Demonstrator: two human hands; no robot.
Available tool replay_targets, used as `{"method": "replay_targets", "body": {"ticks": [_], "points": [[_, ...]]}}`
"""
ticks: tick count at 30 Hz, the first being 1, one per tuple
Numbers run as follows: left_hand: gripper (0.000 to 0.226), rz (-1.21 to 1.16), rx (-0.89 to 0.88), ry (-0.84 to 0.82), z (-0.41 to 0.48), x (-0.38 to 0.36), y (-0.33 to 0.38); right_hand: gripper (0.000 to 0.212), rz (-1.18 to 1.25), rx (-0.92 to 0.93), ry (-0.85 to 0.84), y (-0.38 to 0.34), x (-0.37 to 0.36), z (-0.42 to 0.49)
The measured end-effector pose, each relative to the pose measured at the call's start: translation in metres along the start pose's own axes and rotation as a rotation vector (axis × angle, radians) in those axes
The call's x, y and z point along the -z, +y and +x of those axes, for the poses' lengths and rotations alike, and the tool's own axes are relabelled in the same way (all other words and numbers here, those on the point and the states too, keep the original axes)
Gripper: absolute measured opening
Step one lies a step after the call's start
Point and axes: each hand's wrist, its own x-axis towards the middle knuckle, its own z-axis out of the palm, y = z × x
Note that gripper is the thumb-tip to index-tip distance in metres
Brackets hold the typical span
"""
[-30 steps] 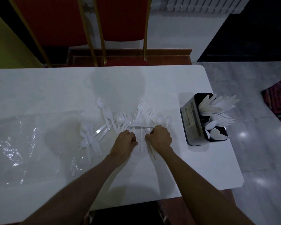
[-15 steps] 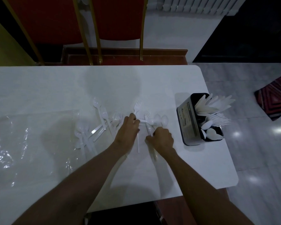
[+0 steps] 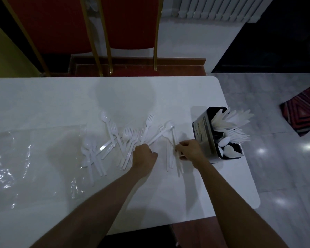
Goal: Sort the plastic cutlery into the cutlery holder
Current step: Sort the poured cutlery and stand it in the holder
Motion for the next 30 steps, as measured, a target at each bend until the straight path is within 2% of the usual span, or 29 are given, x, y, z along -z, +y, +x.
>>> {"method": "replay_targets", "body": {"ticks": [6,11,15,18,22,25,30], "points": [[0.028,-0.102,0.045,-0.054,-0.003,-0.022,0.026,0.025,0.014,-0.006,0.009,0.01,0.005,0.002],[0.036,-0.075,0.077,-0.02,0.005,-0.037,0.029,0.023,0.003,0.006,0.001,0.018,0.007,0.003],[0.03,-0.07,0.094,-0.01,0.006,-0.037,0.028,0.019,0.018,0.007,-0.017,0.02,0.008,0.002],[0.035,-0.022,0.095,-0.021,0.005,-0.029,0.025,0.02,0.009,0.02,-0.028,0.019,0.006,0.002],[0.041,0.038,0.115,-0.075,-0.001,-0.017,0.019,0.022,-0.01,0.02,-0.029,0.015,0.004,0.004],[0.027,0.057,0.112,-0.118,-0.005,-0.006,0.013,0.017,-0.017,0.026,-0.023,0.01,0.004,0.0],[0.038,-0.006,0.108,-0.23,-0.008,0.026,-0.006,0.024,-0.012,0.01,-0.074,-0.002,0.005,-0.017]]}}
